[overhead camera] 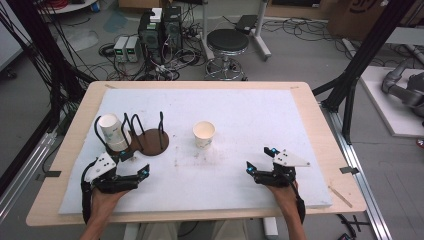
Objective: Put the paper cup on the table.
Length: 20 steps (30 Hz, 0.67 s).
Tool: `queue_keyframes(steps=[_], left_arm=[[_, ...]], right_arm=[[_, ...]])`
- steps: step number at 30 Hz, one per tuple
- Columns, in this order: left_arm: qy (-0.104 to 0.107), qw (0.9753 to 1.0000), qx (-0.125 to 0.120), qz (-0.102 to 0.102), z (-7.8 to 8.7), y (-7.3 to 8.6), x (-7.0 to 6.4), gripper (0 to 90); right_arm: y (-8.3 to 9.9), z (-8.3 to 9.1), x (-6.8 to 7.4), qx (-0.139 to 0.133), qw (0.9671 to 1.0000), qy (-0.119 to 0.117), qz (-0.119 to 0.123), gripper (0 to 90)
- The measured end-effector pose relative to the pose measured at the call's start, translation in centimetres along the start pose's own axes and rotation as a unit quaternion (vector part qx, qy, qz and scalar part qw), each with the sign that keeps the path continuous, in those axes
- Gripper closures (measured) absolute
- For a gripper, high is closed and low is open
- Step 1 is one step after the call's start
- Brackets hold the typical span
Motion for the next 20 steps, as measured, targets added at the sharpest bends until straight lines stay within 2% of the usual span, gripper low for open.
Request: queue_keyframes(steps=[8, 13, 20], left_arm=[[0.001, 1.0, 0.001, -0.002, -0.01, 0.0, -0.01, 16.9], [-0.001, 1.0, 0.002, -0.005, -0.02, 0.02, -0.03, 16.8], [-0.001, 1.0, 0.003, -0.005, -0.05, 0.03, -0.06, 16.9]], right_arm=[[0.05, -0.17, -0.02, 0.01, 0.9999, 0.001, -0.002, 15.4], [0.03, -0.15, -0.06, 0.007, 1.0, 0.0, -0.004, 15.4], [0.05, -0.27, -0.03, 0.013, 0.9999, -0.001, 0.002, 15.5]])
Point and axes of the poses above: each handheld gripper's, and its own axes: z roughly backward along the jaws, y roughly out of its underside, x roughly to its left, the point moved 7 cm from there along -z, roughly forward along the jaws, and after that the axes turned 6 degrees about x, right-handed, at the moved point
